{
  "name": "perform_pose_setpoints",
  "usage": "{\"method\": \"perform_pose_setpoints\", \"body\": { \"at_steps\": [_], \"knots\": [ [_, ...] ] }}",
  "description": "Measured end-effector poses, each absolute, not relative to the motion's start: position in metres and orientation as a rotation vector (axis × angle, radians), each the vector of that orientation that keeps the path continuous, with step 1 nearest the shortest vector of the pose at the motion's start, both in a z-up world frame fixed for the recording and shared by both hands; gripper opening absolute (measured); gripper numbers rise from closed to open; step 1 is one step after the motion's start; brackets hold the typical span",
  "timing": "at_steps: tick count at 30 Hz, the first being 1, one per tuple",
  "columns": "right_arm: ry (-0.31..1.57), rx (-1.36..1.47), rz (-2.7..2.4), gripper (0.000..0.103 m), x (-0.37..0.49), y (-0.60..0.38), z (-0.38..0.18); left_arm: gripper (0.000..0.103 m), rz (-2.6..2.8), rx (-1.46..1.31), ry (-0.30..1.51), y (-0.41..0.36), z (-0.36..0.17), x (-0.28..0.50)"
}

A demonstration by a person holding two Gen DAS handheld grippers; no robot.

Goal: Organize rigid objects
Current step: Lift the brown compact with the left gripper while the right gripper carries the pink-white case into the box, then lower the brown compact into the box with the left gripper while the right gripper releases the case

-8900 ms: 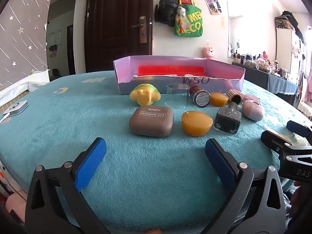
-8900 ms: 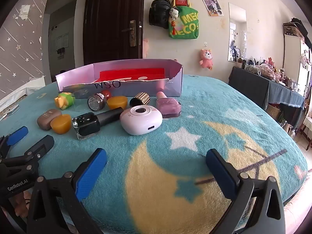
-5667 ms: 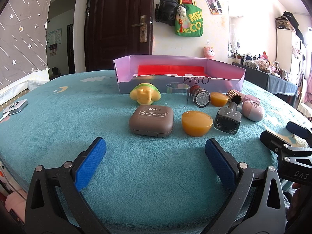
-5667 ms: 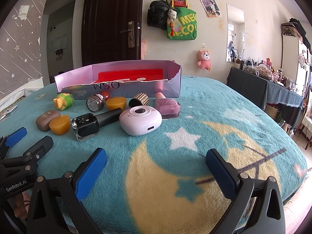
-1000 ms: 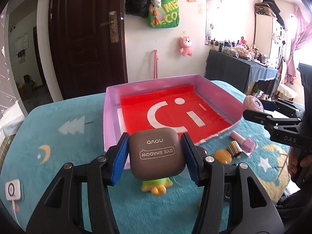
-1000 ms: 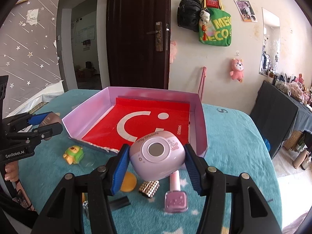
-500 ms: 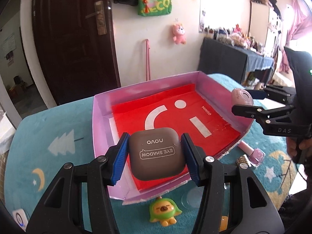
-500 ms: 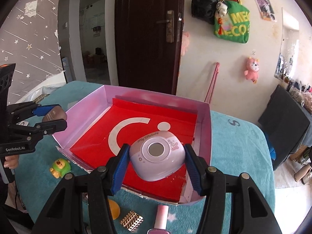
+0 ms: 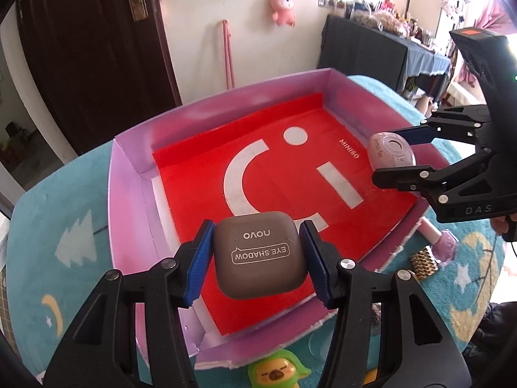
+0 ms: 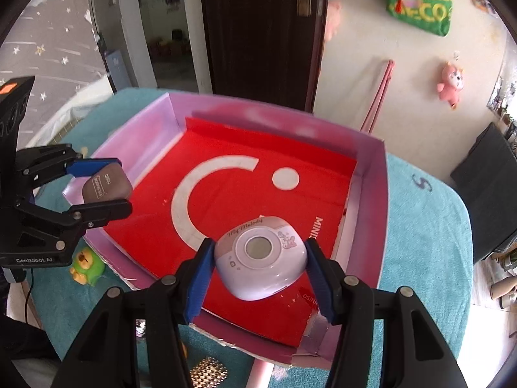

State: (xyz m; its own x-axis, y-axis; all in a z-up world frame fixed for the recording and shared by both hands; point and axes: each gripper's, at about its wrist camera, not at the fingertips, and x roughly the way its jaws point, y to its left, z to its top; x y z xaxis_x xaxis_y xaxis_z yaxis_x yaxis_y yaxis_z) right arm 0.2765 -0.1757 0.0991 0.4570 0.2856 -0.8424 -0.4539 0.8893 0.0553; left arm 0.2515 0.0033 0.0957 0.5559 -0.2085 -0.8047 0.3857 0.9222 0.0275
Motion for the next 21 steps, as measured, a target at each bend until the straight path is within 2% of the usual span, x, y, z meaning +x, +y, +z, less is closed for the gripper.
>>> {"method": "perform_pose_setpoints", "body": {
  "at_steps": [9, 21],
  "knots": [
    [1.129, -0.266, 0.455, 0.058, 0.295, -0.173, 0.084, 0.051, -0.356, 0.216, 1.0, 0.003, 0.084, 0.269],
    [1.215, -0.353, 0.442, 0.058, 0.298, -0.176, 0.069, 0.051, -0.36, 0.247, 1.079, 0.008, 0.071, 0.269]
  ]
}}
